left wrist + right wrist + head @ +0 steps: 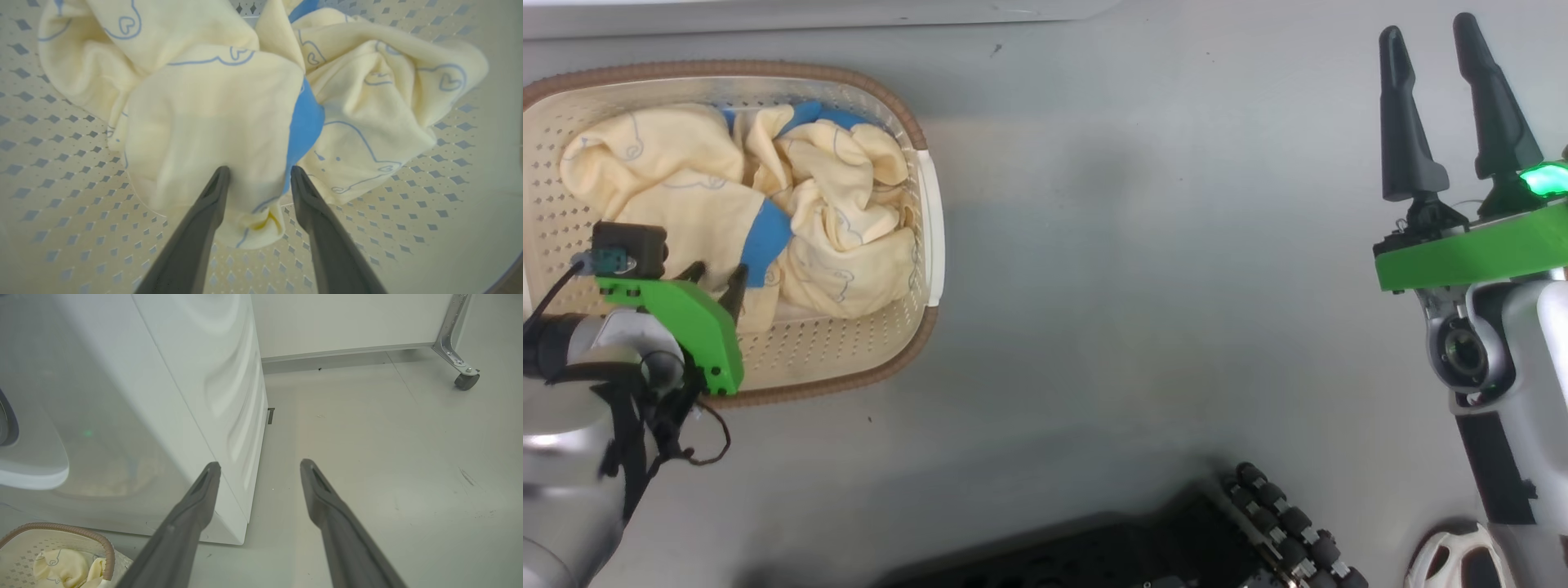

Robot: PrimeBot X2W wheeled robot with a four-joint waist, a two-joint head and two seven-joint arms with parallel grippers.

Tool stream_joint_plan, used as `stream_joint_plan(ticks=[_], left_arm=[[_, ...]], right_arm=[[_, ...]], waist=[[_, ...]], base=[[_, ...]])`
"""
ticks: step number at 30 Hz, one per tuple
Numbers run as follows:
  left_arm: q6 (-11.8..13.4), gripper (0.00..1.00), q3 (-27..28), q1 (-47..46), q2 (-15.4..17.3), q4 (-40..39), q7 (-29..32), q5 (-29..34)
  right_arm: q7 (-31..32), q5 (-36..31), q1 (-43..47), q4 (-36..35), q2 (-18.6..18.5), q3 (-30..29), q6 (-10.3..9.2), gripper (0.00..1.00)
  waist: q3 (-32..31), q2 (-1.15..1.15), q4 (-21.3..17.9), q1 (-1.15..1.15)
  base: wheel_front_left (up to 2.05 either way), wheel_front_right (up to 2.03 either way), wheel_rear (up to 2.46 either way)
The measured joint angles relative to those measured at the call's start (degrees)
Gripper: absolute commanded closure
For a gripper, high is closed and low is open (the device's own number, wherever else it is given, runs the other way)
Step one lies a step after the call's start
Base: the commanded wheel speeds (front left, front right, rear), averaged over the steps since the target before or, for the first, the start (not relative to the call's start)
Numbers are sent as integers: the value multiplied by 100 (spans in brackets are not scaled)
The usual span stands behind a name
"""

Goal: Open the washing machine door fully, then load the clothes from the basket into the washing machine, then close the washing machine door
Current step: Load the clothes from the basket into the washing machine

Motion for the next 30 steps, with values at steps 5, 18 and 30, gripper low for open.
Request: stream_joint_plan(ticks=[5, 18, 30], left_arm=[[0, 100, -163, -38, 0, 38, 0, -185], [0, 100, -274, 255, -102, 77, -456, -802], [0, 100, -246, 754, -181, -194, -820, -1038]], right_arm=[[0, -1, 1, -2, 0, 25, 0, 0], [0, 0, 61, 165, -2, 9, 0, 0], [0, 81, 552, 461, -15, -32, 0, 0]], waist=[[-45, 0, -11, 0], [-693, 0, 112, -1], [-1629, 0, 321, -1]], base=[[0, 0, 0], [0, 0, 0], [0, 0, 0]])
